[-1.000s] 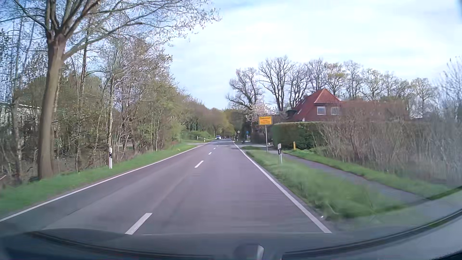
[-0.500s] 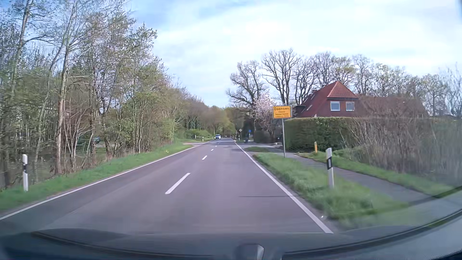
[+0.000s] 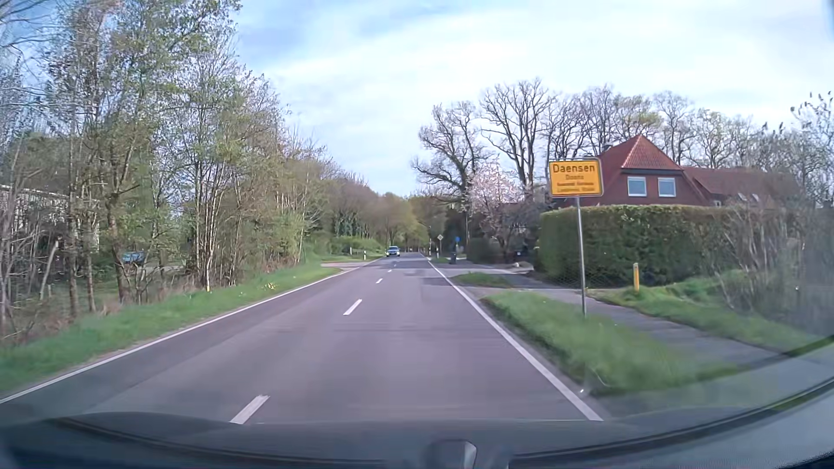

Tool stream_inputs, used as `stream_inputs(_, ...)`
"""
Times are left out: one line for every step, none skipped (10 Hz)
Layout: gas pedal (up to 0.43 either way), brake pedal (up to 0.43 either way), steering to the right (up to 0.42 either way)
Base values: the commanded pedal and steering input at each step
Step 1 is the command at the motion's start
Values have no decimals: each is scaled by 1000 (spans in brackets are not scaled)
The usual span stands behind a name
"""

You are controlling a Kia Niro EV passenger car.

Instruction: Follow the waypoints while adhering to traffic rules and regulations

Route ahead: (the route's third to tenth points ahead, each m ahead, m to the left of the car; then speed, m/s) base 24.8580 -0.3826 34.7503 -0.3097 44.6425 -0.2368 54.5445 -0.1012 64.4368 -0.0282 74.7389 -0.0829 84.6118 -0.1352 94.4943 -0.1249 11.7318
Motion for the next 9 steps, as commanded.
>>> stream_inputs(0,238,-10)
stream_inputs(0,177,-10)
stream_inputs(0,134,-9)
stream_inputs(0,24,-9)
stream_inputs(0,0,-9)
stream_inputs(0,0,-9)
stream_inputs(0,0,-9)
stream_inputs(0,0,-9)
stream_inputs(0,0,-8)
